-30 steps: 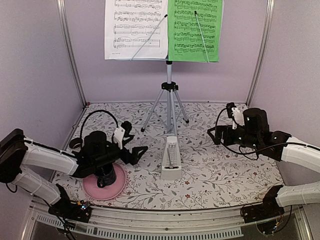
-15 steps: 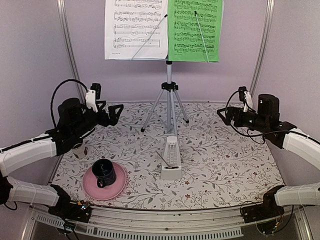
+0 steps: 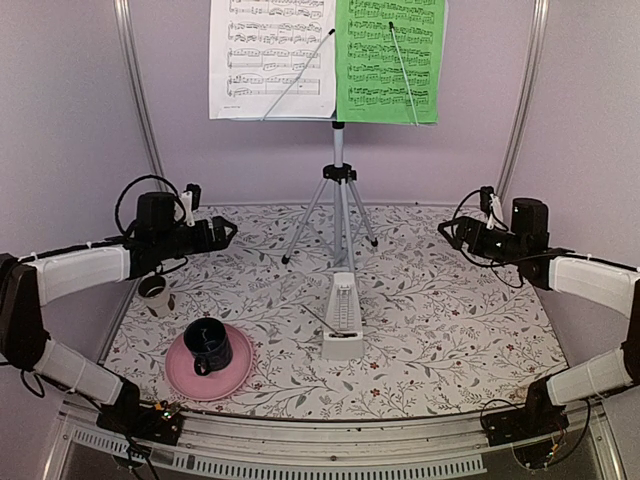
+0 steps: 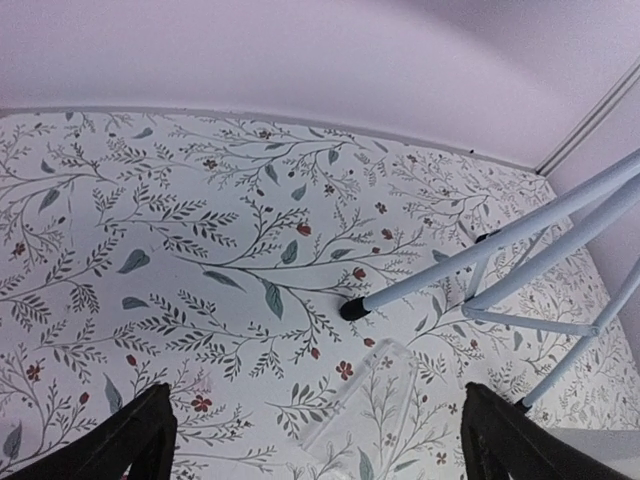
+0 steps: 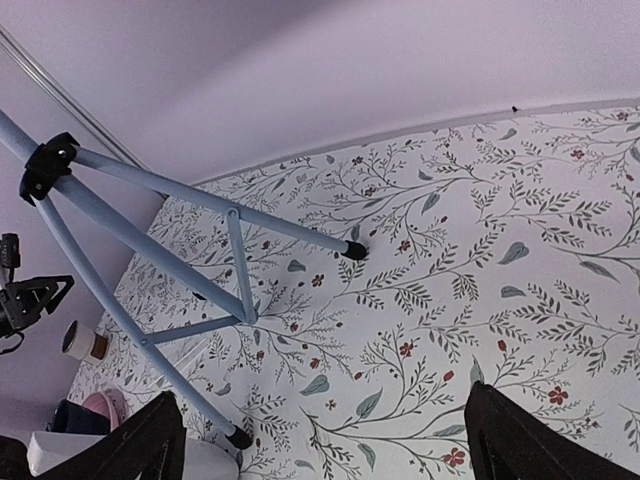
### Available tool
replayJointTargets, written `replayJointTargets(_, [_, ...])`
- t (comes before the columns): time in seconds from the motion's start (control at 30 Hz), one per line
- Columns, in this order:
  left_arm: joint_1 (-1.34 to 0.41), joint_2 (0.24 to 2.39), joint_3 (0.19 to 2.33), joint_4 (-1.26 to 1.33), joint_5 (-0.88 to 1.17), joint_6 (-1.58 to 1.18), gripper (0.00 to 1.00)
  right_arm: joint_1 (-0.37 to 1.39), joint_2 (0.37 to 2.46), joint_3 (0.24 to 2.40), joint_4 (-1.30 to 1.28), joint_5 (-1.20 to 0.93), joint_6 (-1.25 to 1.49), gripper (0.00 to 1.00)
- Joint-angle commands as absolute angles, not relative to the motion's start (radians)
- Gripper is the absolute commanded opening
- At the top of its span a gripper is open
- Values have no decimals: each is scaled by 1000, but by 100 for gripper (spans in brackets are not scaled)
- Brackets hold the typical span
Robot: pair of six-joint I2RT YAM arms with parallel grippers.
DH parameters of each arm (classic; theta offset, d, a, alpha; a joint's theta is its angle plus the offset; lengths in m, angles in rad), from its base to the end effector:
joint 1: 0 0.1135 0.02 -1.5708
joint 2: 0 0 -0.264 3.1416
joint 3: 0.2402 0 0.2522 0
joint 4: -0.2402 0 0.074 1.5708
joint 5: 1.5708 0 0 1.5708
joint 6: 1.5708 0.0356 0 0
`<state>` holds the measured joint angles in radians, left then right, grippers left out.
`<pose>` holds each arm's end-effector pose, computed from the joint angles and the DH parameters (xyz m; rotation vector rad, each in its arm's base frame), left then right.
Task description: Set up the instrument practice props
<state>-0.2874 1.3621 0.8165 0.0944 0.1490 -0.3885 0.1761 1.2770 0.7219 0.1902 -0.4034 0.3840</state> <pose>0.2901 -0.0913 0.2483 -0.0079 2.0650 -0.5739 0.2762 0.0633 0.2500 -0.0711 1.9796 0.7588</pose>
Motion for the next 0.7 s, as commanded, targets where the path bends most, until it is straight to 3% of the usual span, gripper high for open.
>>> replayJointTargets(0.0, [-263,1400,771,115,222,-431,99,173,1316,650,284,-385,432,99])
replayJointTargets(0.67, [-263,1343,602,224,189,-411,99,173,1275,468,493,-404,455,99])
